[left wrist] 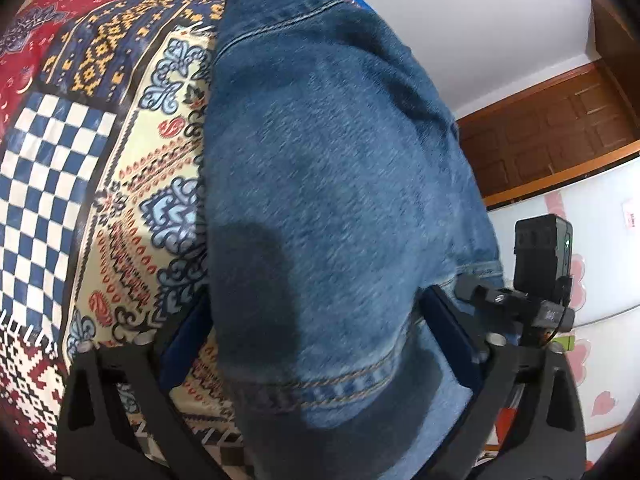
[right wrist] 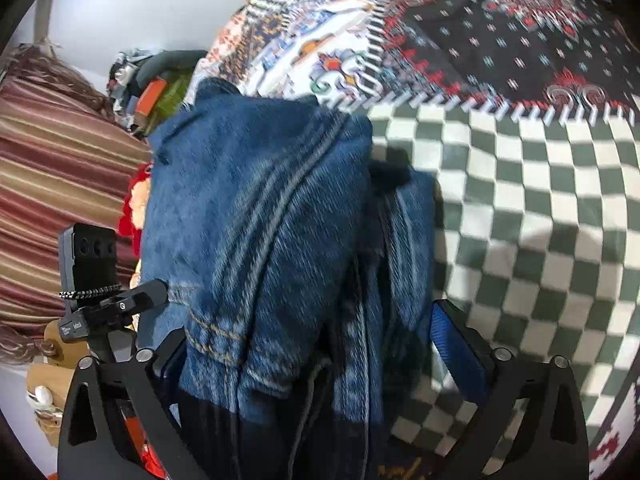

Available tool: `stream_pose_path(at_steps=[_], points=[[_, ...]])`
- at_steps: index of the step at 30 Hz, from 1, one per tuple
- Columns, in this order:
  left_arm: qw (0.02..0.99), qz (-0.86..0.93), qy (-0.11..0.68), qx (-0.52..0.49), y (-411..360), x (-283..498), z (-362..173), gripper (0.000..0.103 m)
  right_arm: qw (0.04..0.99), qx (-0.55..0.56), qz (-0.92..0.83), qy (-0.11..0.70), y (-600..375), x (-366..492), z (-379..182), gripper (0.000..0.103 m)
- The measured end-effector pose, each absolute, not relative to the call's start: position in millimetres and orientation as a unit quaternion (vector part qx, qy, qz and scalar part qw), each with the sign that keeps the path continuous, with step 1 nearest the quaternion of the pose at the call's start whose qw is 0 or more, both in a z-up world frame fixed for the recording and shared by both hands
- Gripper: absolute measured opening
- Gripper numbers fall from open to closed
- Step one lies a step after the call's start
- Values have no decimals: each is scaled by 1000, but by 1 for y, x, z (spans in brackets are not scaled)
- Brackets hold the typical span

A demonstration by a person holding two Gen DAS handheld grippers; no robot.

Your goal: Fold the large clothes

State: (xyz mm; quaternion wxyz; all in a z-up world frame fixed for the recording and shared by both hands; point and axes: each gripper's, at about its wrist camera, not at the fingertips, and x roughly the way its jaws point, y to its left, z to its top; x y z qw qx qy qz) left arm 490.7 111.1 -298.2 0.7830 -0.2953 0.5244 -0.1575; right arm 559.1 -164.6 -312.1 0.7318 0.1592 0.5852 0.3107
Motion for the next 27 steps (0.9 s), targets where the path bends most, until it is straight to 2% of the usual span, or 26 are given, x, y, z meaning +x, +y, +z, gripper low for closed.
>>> stream_pose_path(at_steps=[1,3,4,6,9,14,27], points=[[785,-152,523,-296,110,491,-296,90,733,158,316,581,-162,559,-311,91],[790,-150,518,-293,108,491,-291,86,735,158,319,578,-159,558,-307,77],[792,-149,517,-289,109,494,-290,82,735,159,321,575,-160,556,-305,73],[797,-151,511,-284,107,490,-283,74,738,163,326,568,-158,552,-297,56],[805,-156,498,-282,111,485,-268,64,753,146,326,552,-151,540,-279,47],[836,-154,463,-252,115,465,-227,58,777,123,331,522,-132,520,-235,41],[884,-131,379,-238,184,380,-132,57,812,68,377,440,-72,448,-133,40]])
